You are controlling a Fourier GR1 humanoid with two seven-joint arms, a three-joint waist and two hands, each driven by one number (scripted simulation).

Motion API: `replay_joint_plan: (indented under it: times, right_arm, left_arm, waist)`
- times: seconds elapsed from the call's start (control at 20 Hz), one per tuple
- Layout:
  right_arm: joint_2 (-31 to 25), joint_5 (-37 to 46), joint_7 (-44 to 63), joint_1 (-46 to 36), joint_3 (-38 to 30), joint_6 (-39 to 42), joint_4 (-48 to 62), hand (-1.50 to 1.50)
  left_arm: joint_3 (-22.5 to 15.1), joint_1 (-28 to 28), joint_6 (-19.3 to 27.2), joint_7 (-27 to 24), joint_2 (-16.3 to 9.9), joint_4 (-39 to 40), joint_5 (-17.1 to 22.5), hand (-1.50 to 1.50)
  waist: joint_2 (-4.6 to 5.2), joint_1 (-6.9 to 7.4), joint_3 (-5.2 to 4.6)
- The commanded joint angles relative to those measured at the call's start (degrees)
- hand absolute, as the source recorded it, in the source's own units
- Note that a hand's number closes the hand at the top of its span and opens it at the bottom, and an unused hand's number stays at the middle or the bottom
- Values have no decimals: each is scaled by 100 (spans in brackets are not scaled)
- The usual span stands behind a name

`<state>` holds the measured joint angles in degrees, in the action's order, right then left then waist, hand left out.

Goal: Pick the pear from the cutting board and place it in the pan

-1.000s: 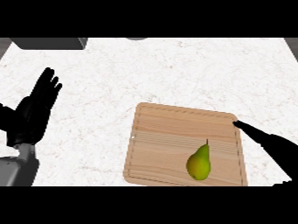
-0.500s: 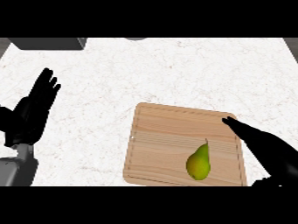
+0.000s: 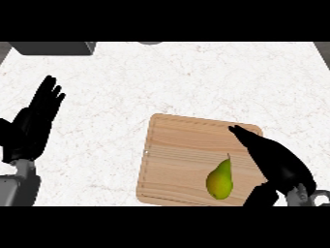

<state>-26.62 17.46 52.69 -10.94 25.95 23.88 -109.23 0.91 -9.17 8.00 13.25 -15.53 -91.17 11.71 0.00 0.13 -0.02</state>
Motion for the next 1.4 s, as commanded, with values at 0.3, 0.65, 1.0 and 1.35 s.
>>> replay_joint_plan:
  times: [0.3, 0.65, 1.0, 1.35]
  right_arm:
    - [585, 829, -380, 430, 44, 73, 544, -150]
    - [1081, 1244, -783, 188, -168, 319, 1316, -150]
    - [1327, 1734, -1717, 161, -385, -110, 2182, -150]
    - [1629, 1859, -1969, 126, -605, 160, 2607, -150]
  left_arm:
    - [-48, 156, 76, -2, 364, -225, -341, 0]
    - [117, -78, -117, -79, 474, 90, -408, 0]
    - [557, -5, -595, -363, 259, 361, -162, 0]
    - [372, -22, -434, 52, 486, -12, -459, 0]
  waist:
    - [-4, -16, 2]
    - [-1, -14, 2]
    - [3, -4, 2]
    - [1, -8, 2]
